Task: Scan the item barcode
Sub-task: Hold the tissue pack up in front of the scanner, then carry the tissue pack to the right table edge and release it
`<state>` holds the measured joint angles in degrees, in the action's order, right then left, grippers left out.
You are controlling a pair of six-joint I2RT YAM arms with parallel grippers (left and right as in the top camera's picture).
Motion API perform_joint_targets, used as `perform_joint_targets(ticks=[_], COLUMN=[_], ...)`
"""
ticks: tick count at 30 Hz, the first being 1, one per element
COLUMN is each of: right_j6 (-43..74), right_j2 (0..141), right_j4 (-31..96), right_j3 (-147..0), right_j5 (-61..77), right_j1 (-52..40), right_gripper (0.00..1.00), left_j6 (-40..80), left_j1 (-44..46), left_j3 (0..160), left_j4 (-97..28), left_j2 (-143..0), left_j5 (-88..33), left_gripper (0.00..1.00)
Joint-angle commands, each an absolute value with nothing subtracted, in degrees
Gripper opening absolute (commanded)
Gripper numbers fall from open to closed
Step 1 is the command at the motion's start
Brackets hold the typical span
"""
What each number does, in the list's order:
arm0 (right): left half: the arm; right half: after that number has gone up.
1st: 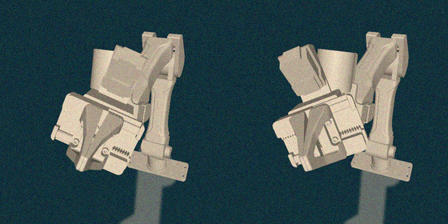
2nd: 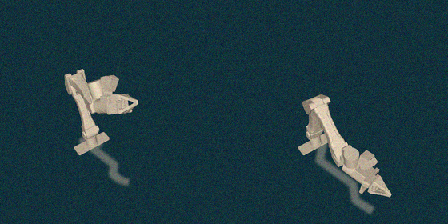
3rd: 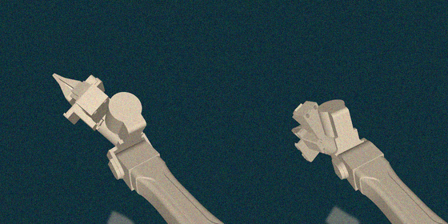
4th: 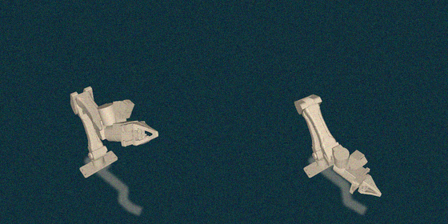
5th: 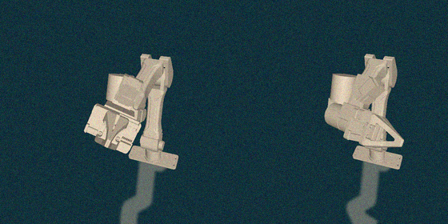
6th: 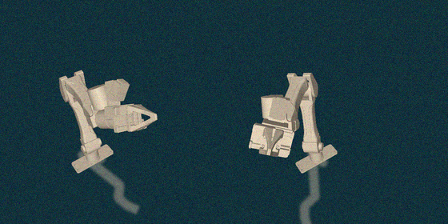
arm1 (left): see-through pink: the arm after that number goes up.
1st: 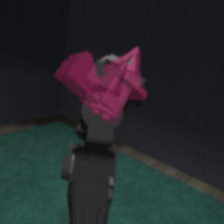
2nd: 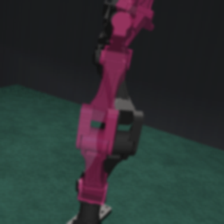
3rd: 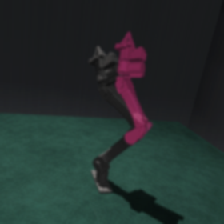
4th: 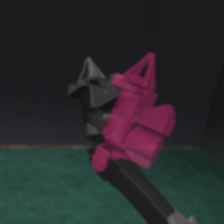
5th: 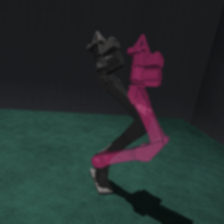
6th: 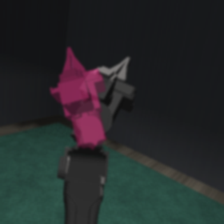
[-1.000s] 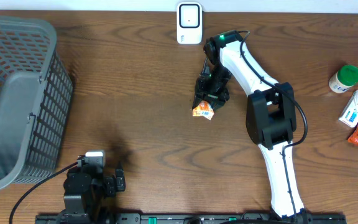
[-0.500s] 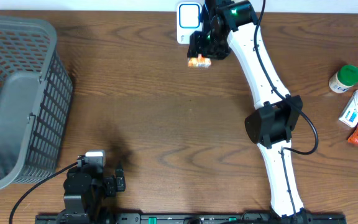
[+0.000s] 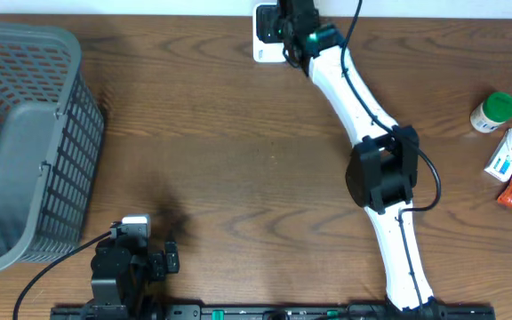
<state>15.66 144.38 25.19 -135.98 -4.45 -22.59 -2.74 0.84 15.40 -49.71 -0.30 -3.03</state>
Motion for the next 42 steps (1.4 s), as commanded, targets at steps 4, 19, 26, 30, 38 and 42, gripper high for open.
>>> perform_joint_targets(ticks=[4,19,26,30,38,42], right_j6=[14.0,12.5,9.1,9.1,11.6,16.8], right_j2=[144.9,151.7,144.0,134.4,127.7,129.3], right_j4=[8.3,2.6,15.3,33.5,66.9,76.4], right_j3=[-131.0,-131.2,-132.0,-132.0,-131.9,-131.9], right_j5=[-11.6,-11.6,-12.0,-15.5,-34.9,-34.9], right_j1=[-22.5,-22.7,-22.5,-20.9,-10.0,-0.6], right_gripper=[0.60,0.63,0.60,0.61,0.59,0.58], left_j6=[-2.3,-2.3,-2.3,-2.3,-2.3,-2.3], left_j1=[0.7,0.7,0.7,0.7,0.7,0.7], left_j3=[15.5,15.5,15.5,15.5,15.5,15.5], left_j4=[-50.6,-50.6,-50.6,-50.6,-50.6,-50.6], left_j2=[-0.2,-0.2,-0.2,-0.2,-0.2,-0.2], left_j5=[-2.5,-2.5,-2.5,-2.5,-2.5,-2.5], left_gripper=[0.99,0.99,0.99,0.99,0.99,0.99])
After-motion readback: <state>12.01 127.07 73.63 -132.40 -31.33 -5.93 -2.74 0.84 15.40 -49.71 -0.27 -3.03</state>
